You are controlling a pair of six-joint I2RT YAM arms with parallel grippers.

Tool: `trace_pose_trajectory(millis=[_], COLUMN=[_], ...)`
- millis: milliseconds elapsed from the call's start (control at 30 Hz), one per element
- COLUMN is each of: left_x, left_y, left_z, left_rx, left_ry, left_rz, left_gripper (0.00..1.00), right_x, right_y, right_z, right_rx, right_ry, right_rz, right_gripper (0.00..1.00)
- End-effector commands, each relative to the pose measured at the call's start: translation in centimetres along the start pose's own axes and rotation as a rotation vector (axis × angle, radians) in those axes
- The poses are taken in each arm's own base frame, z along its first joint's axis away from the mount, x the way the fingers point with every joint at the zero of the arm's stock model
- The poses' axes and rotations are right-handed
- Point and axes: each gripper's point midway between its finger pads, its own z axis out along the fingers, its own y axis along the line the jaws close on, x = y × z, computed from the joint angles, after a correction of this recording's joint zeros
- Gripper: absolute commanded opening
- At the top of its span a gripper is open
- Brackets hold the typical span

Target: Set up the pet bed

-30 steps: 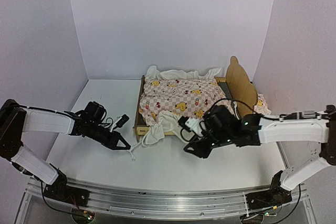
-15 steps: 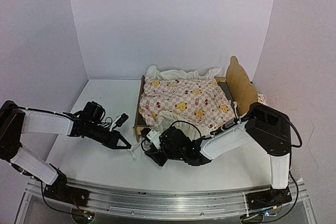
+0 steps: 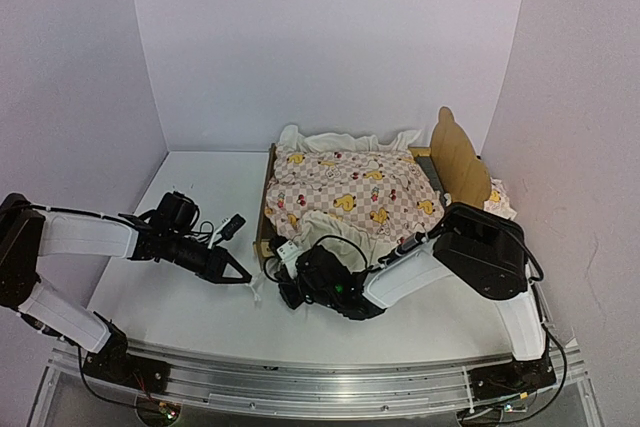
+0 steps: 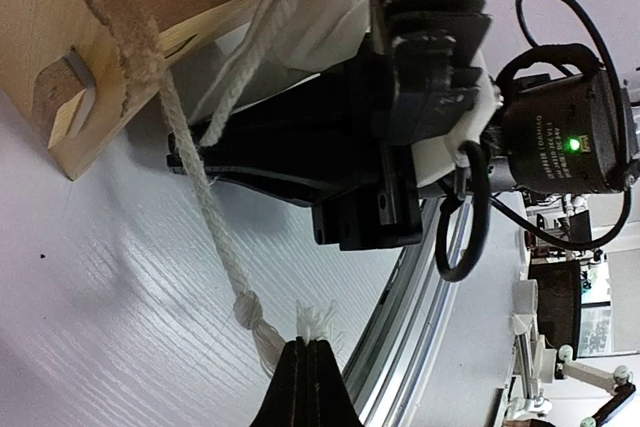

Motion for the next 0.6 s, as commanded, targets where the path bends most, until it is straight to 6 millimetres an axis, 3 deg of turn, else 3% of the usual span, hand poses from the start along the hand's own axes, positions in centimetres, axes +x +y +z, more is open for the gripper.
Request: trace_pose_trajectory(millis=[0, 100, 233, 467, 567], left_x=[-2.8, -4.2, -5.3, -5.4, -5.5], left_y=[-2.4, -3.2, -3.9, -3.7, -3.5], left_z=[-0.9, -1.7, -2.4, -2.2, -2.1], left_rx=[0.07, 0.101, 0.117, 0.116, 0.114], left_ry=[-0.061, -0.085, -0.099, -0.107, -0.112], left_rz=[0.085, 0.092, 0.112, 0.1, 0.109], left_gripper=[0.0, 0.0, 0.0, 0.0, 0.0], right_x=[-5.0, -8.1, -10.0, -7.9, -5.6], right_y=[4.1, 6.8, 6.2, 4.4, 2.5], right_z=[-0.3, -2.1, -4.3, -4.7, -4.9], right_rx=[-0.205, -0.376, -0.401, -0.375, -0.295], right_ry=[-0.103, -0.17, -0.28, -0.289, -0.26], right_rz=[0.22, 0.316, 0.394, 0.592, 0.722], right_gripper=[0.0, 0.0, 0.0, 0.0, 0.0])
